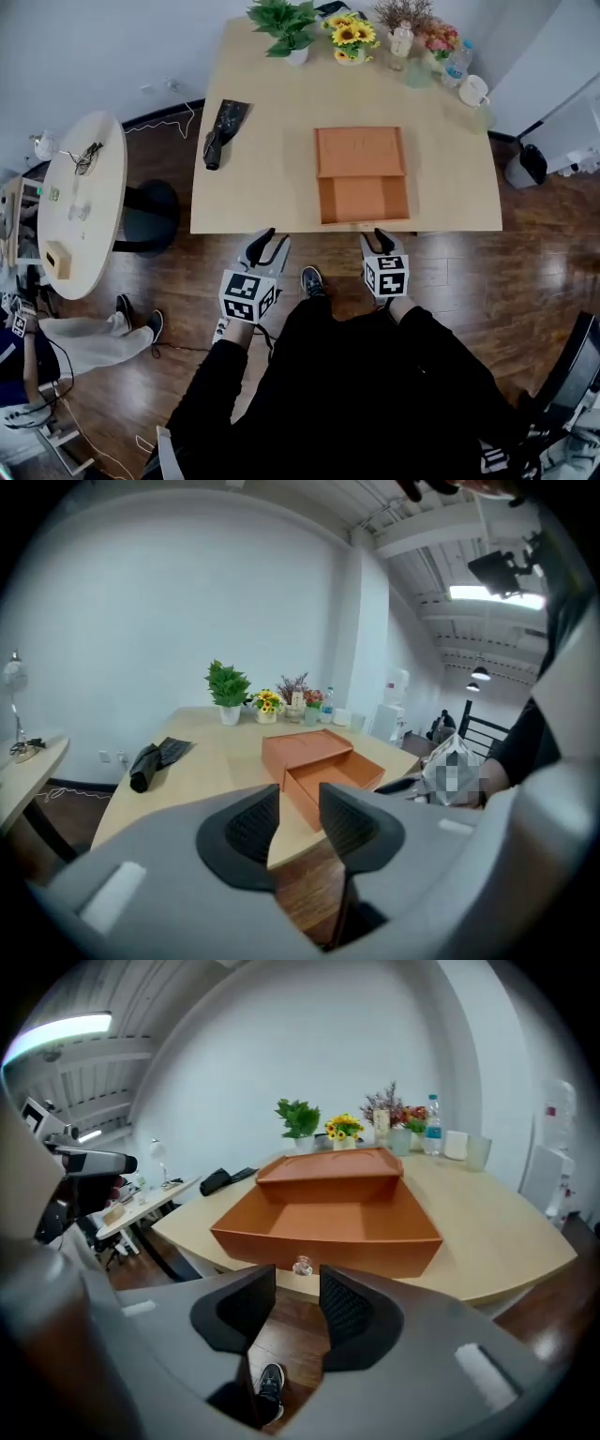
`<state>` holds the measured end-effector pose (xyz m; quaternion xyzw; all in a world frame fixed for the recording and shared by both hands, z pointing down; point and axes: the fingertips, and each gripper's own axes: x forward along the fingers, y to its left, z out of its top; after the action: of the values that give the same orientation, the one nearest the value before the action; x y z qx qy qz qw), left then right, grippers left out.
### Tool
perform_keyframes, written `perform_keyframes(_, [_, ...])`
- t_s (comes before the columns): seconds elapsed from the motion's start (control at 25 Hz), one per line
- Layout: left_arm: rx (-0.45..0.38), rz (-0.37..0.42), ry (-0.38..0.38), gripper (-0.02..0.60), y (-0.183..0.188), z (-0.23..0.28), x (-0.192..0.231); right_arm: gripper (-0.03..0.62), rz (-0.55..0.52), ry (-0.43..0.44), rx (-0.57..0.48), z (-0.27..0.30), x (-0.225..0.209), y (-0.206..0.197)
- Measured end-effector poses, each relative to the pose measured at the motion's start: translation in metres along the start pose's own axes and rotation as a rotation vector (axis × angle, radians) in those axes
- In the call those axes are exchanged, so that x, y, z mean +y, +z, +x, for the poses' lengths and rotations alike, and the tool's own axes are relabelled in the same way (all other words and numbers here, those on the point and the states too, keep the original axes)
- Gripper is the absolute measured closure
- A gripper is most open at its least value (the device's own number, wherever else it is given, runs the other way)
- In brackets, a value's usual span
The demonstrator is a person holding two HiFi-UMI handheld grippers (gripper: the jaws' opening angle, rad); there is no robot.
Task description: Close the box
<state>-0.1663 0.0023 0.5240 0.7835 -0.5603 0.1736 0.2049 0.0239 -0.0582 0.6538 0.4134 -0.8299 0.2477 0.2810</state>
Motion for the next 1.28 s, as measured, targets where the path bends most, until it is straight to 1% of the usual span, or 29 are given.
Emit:
perform_keyframes(0.08, [0.021,-0.011,-0.053,0.468,0.008,0.026,0.022,0.447,0.035,-0.058,0.02,0.01,-0.003,0.001])
perform_keyframes(0.16, [0.05,-0.047,-0.087,0.468,0.012,0.052,0.041,0.447,0.042,-0.08,0.03,0.018,-0.001,0.002])
perform_keyframes(0.24, [0.081,-0.092,-0.1,0.468,0.011,0.07,0.052,0.447,0.05,-0.087,0.037,0.025,0.001,0.003])
perform_keyframes(0.32, [0.105,-0.109,-0.108,0.468,0.005,0.081,0.053,0.448,0.066,-0.1,0.035,0.029,0.0,0.003])
perform_keyframes(0.44, [0.166,-0.078,-0.112,0.468,-0.017,0.096,0.048,0.517,0.076,-0.12,0.071,0.036,-0.007,-0.002])
perform_keyframes(0.52, [0.243,-0.015,-0.099,0.468,-0.042,0.106,0.046,0.522,0.071,-0.114,0.082,0.036,-0.009,-0.003])
perform_keyframes(0.6, [0.333,0.111,-0.072,0.468,-0.066,0.113,0.05,0.523,0.061,-0.108,0.079,0.035,-0.009,-0.003])
perform_keyframes(0.68, [0.39,0.245,-0.045,0.468,-0.081,0.12,0.056,0.525,0.052,-0.105,0.075,0.035,-0.01,-0.001])
perform_keyframes(0.72, [0.409,0.286,-0.038,0.468,-0.085,0.124,0.059,0.526,0.047,-0.104,0.072,0.035,-0.01,0.001])
perform_keyframes(0.76, [0.428,0.305,-0.035,0.468,-0.09,0.126,0.062,0.526,0.041,-0.103,0.069,0.036,-0.01,0.003])
perform_keyframes(0.84, [0.472,0.294,-0.038,0.468,-0.101,0.128,0.066,0.526,0.035,-0.1,0.07,0.038,-0.007,0.006])
perform_keyframes(0.96, [0.518,0.243,-0.046,0.467,-0.113,0.129,0.07,0.526,0.045,-0.098,0.073,0.044,-0.005,0.013])
perform_keyframes(1.08, [0.517,0.193,-0.043,0.468,-0.114,0.128,0.07,0.526,0.059,-0.102,0.076,0.051,-0.009,0.022])
perform_keyframes(1.2, [0.518,0.172,-0.051,0.466,-0.113,0.129,0.069,0.526,0.071,-0.105,0.079,0.058,-0.013,0.032])
perform_keyframes(1.28, [0.502,0.136,-0.062,0.465,-0.099,0.128,0.066,0.526,0.071,-0.107,0.081,0.061,-0.014,0.036])
